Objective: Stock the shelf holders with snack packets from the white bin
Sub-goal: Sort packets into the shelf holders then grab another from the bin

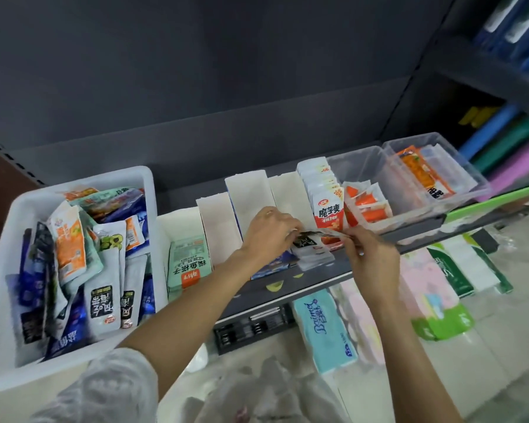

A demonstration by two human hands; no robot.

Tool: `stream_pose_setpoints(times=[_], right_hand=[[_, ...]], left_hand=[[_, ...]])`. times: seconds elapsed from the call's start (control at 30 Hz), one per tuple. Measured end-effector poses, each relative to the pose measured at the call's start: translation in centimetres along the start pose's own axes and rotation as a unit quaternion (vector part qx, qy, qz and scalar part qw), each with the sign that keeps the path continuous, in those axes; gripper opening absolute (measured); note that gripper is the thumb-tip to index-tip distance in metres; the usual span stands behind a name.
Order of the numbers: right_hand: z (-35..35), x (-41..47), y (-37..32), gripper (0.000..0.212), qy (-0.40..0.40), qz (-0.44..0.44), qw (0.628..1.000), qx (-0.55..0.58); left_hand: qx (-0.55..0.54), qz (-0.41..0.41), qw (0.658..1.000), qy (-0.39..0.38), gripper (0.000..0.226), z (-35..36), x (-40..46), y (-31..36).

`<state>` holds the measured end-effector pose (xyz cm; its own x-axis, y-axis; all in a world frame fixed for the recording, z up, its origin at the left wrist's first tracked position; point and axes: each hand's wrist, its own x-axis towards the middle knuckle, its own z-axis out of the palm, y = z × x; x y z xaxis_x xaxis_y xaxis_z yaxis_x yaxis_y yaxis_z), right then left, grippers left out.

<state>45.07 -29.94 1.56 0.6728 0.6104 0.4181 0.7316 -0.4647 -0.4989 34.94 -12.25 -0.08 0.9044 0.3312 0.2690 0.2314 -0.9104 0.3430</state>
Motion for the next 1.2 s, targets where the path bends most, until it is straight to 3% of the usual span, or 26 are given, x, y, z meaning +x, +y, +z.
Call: stream_pose_setpoints(times=[0.17, 0.33, 0.4, 0.5, 0.7, 0.8, 0.93, 1.03, 1.2], right_hand=[[2.1, -0.3, 0.1, 0.017, -0.083, -0.060, 0.993, -0.052], [3.7, -0.5, -0.1, 0.021, -0.143, -0.066, 0.982, -0.105], [3.4, -0.5, -1.4, 0.025, -0.124, -0.059, 0.988, -0.067], [2.9, -0.3, -5.5, 0.028, -0.105, -0.074, 0.991, 0.044], [5.1, -1.7, -15.9, 0.029, -0.218, -0.100, 0.951, 0.193], [7.8, -3.1, -20.7, 0.030, -0.277, -0.122, 0.926, 0.226], [12.4, -5.3, -26.0, 0.024, -0.331, -0.133, 0.921, 0.156], [15.7, -6.7, -28.8, 0.022, -0.381, -0.088, 0.917, 0.072], [18.9, -8.7, -32.2, 0.050, -0.432, -0.005, 0.901, -0.040]], left_hand=[[-0.026, -0.006, 0.998, -0.057, 0.034, 0.2, -1.5, 0.3], [-0.078, -0.042, 0.979, -0.186, 0.042, -1.8, -3.3, 0.8], [-0.121, -0.041, 0.980, -0.153, 0.041, -3.2, -4.2, 0.7], [-0.168, -0.077, 0.983, -0.008, 0.033, -6.0, -6.9, -0.4], [-0.129, -0.228, 0.955, 0.135, 0.028, -11.4, -15.7, -7.1], [-0.066, -0.301, 0.941, 0.142, 0.037, -13.4, -20.5, -11.3], [0.033, -0.343, 0.932, 0.113, 0.042, -15.1, -26.0, -16.4], [0.082, -0.311, 0.943, 0.088, 0.037, -15.3, -28.7, -19.2], [0.084, -0.257, 0.962, 0.048, 0.043, -15.1, -30.7, -20.9]])
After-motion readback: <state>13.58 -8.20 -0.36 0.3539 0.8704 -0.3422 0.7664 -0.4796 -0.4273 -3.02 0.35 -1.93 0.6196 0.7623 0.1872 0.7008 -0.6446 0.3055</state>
